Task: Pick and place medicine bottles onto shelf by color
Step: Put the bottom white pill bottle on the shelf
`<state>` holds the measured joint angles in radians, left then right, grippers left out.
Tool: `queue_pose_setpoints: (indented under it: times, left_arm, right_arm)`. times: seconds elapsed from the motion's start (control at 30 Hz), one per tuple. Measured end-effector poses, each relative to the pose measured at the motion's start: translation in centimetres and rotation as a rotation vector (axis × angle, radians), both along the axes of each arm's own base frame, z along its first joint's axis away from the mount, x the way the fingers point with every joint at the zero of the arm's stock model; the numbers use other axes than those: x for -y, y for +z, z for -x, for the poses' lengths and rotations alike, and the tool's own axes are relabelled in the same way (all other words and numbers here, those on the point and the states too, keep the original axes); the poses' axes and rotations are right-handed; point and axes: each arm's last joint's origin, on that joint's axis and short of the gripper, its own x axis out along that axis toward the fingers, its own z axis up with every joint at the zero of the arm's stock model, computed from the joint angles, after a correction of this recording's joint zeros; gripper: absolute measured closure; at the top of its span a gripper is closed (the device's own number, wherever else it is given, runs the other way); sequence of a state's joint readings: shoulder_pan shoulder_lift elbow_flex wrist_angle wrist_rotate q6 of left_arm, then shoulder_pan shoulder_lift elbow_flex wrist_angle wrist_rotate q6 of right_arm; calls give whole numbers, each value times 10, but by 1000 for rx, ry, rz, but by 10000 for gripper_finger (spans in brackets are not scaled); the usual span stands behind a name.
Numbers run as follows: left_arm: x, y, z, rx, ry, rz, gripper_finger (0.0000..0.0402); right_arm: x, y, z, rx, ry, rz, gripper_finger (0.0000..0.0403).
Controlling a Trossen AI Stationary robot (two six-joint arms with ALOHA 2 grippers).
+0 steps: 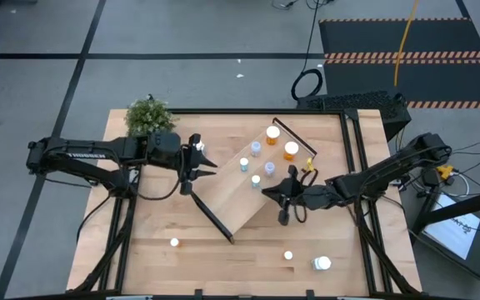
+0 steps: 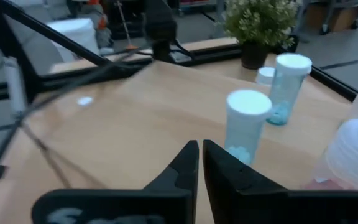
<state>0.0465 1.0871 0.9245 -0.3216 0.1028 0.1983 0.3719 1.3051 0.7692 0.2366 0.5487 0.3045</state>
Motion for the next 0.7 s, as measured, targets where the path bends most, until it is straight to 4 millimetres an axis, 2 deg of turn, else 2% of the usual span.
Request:
queue_pose_setpoints:
  times: [0.23,0.4,0.57,0.7]
  left_arm:
    - [13,6,16,-15,35,10,300]
    - [24,16,28,27,38,71,300]
    - [43,12,33,-25,-6,147,300]
    - [62,5,35,-91,-25,132,300]
  right_arm:
    - [-12,15,22,-33,30,-93,387]
    - [-34,29,32,-133,62,-169,387]
    - [-56,48,39,-183,85,-196,387]
    - [-67,61,44,-238,79,-235,387]
